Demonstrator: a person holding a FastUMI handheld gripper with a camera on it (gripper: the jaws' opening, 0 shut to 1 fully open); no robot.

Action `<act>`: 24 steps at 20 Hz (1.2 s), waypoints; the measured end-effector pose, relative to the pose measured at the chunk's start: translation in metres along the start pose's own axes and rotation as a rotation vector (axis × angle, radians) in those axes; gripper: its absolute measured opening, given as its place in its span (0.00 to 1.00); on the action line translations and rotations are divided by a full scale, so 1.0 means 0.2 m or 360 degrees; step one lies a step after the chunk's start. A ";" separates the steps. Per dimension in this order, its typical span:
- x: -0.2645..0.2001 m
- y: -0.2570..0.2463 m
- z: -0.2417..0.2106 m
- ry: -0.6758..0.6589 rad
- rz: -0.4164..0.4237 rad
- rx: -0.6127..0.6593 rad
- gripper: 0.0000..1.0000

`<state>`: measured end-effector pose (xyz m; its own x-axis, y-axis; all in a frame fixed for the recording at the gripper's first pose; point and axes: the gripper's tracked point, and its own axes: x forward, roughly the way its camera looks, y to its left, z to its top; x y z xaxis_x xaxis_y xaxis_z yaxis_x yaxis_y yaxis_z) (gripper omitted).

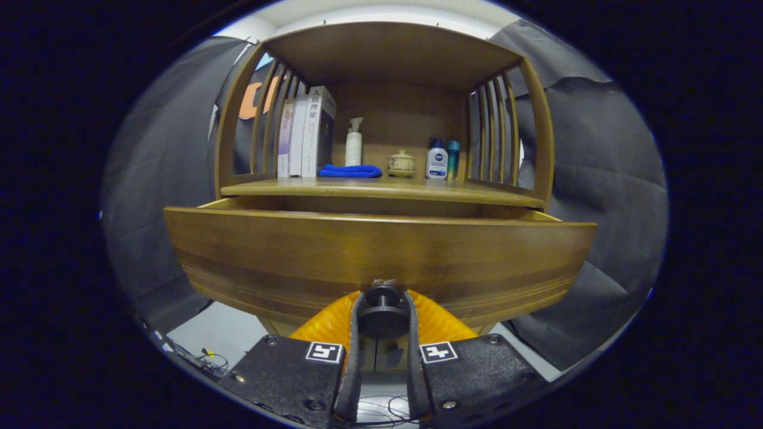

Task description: Pull open the drawer, take out the items inside it, and place them on the countertop above the cabinet.

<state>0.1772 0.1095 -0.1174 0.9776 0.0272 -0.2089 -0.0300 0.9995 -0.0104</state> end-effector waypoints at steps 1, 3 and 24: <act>-0.02 0.00 -0.01 0.0005 0.0006 -0.0001 0.34; -0.07 0.00 -0.04 0.0017 0.0011 0.0011 0.34; -0.43 0.00 -0.21 0.0089 0.0099 0.0075 0.34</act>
<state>0.0833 0.1067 -0.1408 0.9609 0.0897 -0.2619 -0.0793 0.9956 0.0500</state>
